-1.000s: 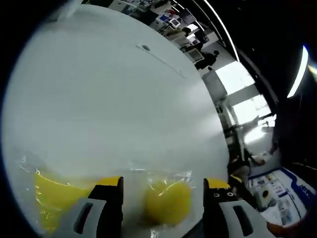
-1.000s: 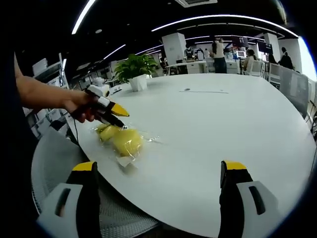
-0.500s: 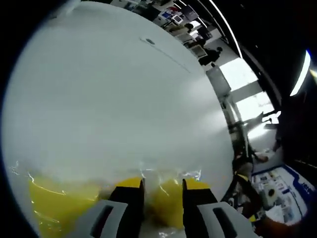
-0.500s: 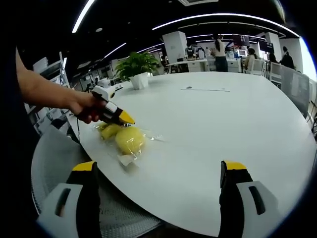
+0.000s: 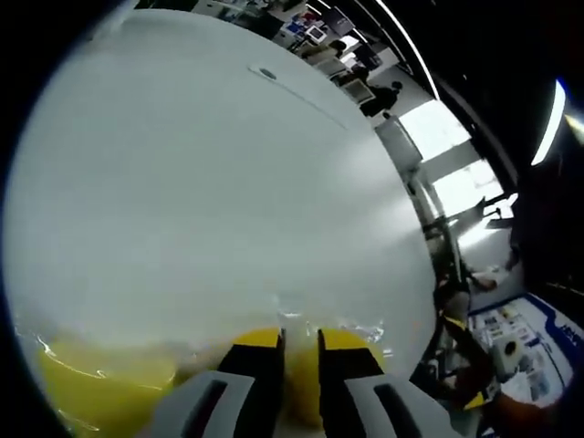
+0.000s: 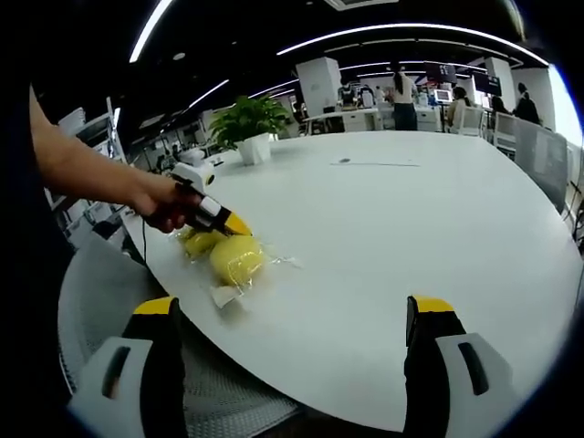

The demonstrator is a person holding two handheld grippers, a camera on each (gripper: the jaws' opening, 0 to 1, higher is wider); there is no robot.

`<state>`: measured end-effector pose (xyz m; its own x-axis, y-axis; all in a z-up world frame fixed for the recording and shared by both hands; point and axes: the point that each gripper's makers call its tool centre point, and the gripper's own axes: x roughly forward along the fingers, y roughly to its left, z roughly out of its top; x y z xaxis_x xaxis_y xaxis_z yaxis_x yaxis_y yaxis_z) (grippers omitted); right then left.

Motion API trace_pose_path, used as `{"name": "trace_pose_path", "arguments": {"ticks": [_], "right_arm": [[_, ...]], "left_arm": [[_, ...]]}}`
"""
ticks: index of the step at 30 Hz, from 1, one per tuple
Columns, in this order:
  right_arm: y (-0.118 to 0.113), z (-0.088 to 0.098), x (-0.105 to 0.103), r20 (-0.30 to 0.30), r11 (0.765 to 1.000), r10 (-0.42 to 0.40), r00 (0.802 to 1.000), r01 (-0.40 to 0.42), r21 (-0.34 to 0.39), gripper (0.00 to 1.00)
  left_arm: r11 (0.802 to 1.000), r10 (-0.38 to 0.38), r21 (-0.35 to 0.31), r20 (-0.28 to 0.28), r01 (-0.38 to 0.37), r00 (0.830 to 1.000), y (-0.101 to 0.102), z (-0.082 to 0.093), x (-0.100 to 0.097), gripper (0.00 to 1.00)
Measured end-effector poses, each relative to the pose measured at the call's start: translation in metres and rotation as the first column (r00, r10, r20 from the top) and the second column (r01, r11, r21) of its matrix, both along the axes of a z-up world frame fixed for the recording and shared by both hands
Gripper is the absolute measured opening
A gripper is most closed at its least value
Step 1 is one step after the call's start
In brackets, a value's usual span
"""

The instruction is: Compare the silicone blocks by pressing each to a similar depth, holding the contact briefly, and releasing to observe deformation and rebound differences across the visible hardness samples.

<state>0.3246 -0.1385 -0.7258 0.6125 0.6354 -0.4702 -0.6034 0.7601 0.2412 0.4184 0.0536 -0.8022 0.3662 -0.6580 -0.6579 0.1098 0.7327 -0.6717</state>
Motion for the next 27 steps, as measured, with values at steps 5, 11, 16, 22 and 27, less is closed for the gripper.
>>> {"name": "trace_pose_path", "arguments": {"ticks": [5, 11, 16, 22, 27], "right_arm": [[0.0, 0.001, 0.002, 0.001, 1.0, -0.017, 1.0, 0.017, 0.013, 0.96], [0.001, -0.003, -0.001, -0.006, 1.0, -0.005, 1.0, 0.005, 0.005, 0.96], [-0.003, -0.002, 0.002, 0.001, 1.0, -0.012, 1.0, 0.012, -0.002, 0.96], [0.0, 0.0, 0.002, 0.003, 1.0, -0.006, 1.0, 0.006, 0.007, 0.96], [0.002, -0.001, 0.002, -0.001, 1.0, -0.003, 1.0, 0.003, 0.012, 0.96]], "left_arm": [[0.999, 0.037, -0.022, -0.014, -0.037, 0.999, 0.001, -0.002, 0.004, 0.0], [0.999, 0.036, -0.011, -0.012, -0.036, 0.999, 0.0, -0.001, 0.003, 0.0], [0.99, 0.111, -0.078, -0.098, -0.119, 0.989, 0.0, 0.003, 0.002, 0.0], [0.99, 0.117, -0.075, -0.074, -0.122, 0.99, -0.003, 0.005, 0.005, 0.0], [0.986, 0.136, -0.089, -0.059, -0.141, 0.989, -0.001, 0.011, 0.006, 0.0]]}}
